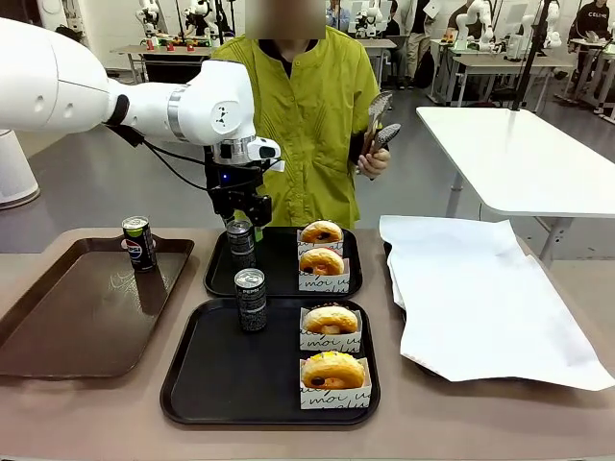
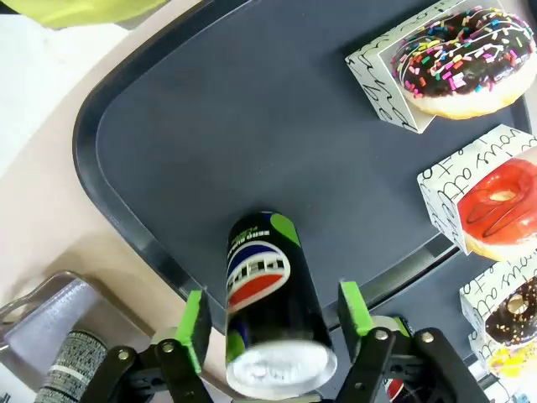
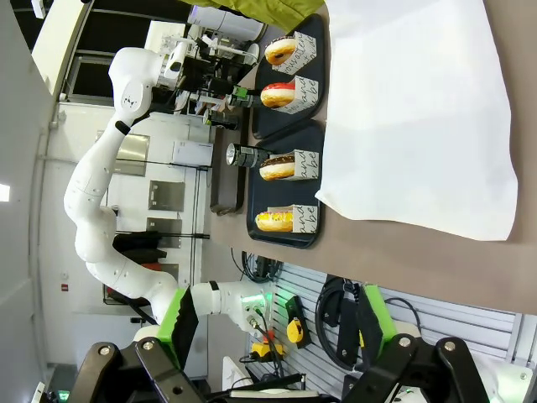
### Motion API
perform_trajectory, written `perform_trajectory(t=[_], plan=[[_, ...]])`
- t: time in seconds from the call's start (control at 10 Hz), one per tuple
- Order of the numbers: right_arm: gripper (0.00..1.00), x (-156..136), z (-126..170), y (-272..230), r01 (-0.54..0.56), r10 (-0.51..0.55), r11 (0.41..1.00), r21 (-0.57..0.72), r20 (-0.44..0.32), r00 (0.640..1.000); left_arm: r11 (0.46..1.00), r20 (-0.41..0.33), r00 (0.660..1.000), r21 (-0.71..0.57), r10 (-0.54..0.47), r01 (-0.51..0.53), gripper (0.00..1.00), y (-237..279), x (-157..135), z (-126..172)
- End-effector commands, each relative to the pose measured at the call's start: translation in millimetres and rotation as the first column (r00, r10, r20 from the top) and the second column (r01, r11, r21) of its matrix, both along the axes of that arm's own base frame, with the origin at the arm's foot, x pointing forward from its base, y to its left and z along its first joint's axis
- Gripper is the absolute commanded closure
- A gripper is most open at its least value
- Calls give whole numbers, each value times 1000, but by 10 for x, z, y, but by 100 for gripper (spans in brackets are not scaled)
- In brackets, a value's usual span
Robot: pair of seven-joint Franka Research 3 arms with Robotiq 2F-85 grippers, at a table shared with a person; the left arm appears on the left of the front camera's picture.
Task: Set up donuts and drinks on trays.
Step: Pick up one Pepsi coke from the Handle tray and place it on the Flat Tray without a Pepsi coke.
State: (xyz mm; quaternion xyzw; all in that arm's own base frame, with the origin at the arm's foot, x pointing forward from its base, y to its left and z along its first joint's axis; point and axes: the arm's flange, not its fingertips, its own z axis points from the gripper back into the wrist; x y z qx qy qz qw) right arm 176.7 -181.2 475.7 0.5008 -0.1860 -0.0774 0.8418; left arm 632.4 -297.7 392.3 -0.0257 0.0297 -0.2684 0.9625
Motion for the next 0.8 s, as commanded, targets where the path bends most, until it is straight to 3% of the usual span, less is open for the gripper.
perform_trajectory(t=[0.0, 0.6, 0.7], plan=[[0, 6, -10, 3, -10, 9, 1000, 12, 20, 1000, 999, -18, 999, -19, -28, 28, 0, 54, -32, 30], [0, 6, -10, 3, -10, 9, 1000, 12, 20, 1000, 999, -9, 1000, -28, -25, 25, 0, 57, -100, 200], [0, 6, -10, 3, -10, 9, 1000, 12, 20, 1000, 997, -42, 996, 17, 73, -72, 0, 55, -189, 400]])
